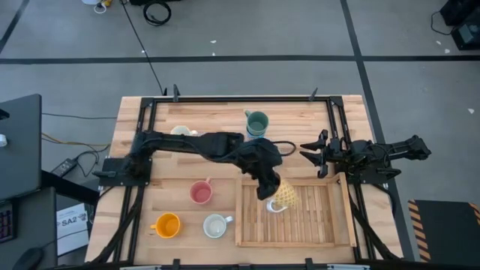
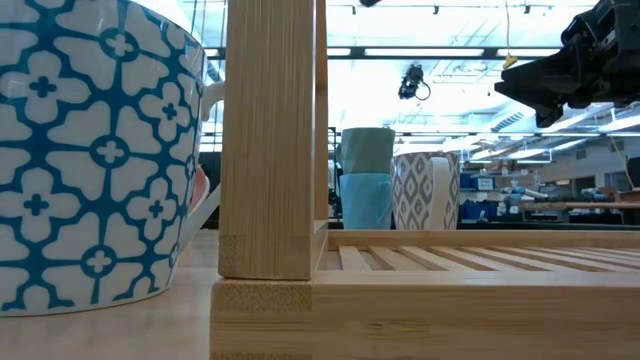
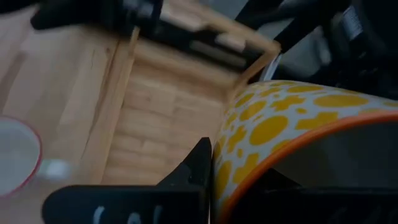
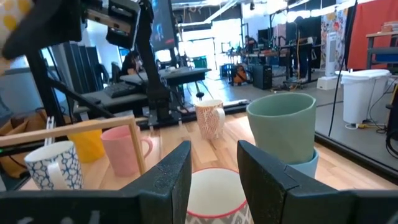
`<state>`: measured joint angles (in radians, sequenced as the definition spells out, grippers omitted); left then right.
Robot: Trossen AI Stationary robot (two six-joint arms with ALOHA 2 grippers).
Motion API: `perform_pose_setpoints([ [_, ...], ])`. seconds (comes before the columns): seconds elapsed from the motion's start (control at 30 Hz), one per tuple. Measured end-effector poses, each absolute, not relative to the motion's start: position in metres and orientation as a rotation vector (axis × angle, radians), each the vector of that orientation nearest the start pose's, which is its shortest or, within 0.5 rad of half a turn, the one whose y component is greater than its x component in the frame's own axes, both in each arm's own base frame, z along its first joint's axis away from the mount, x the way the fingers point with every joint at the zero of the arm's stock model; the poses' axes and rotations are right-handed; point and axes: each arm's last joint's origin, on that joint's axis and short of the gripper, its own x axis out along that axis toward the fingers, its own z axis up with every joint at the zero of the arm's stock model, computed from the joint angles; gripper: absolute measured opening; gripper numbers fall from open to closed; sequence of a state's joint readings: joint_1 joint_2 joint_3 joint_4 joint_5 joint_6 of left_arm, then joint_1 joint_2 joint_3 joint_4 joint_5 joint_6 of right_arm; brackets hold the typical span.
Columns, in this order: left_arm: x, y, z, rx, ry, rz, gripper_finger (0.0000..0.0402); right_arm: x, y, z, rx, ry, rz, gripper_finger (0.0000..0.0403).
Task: Place coffee mugs
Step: Put the orange patterned mug on the shelf
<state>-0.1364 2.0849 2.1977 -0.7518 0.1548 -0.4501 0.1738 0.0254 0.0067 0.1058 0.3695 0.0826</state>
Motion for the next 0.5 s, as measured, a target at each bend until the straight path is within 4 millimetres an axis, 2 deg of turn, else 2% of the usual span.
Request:
perform_pose_setpoints([
  [0.1,0.466,-0.067,0.358,-0.412,0.768,-0.116,0.0029,0.097,0.006,0.174,0.105,-0.09,-0.197,0.0135],
  [0.23,0.472,-0.067,0.339,-0.402,0.87,-0.079,0.0029,0.097,0.006,0.174,0.105,-0.088,-0.197,0.0135],
  [0.37,0.472,-0.066,0.32,-0.383,0.965,-0.03,0.0029,0.097,0.006,0.174,0.105,-0.088,-0.198,0.0135],
  [0.5,0.468,-0.063,0.309,-0.346,1.032,0.046,0.0029,0.098,0.006,0.173,0.092,-0.083,-0.198,0.0135],
])
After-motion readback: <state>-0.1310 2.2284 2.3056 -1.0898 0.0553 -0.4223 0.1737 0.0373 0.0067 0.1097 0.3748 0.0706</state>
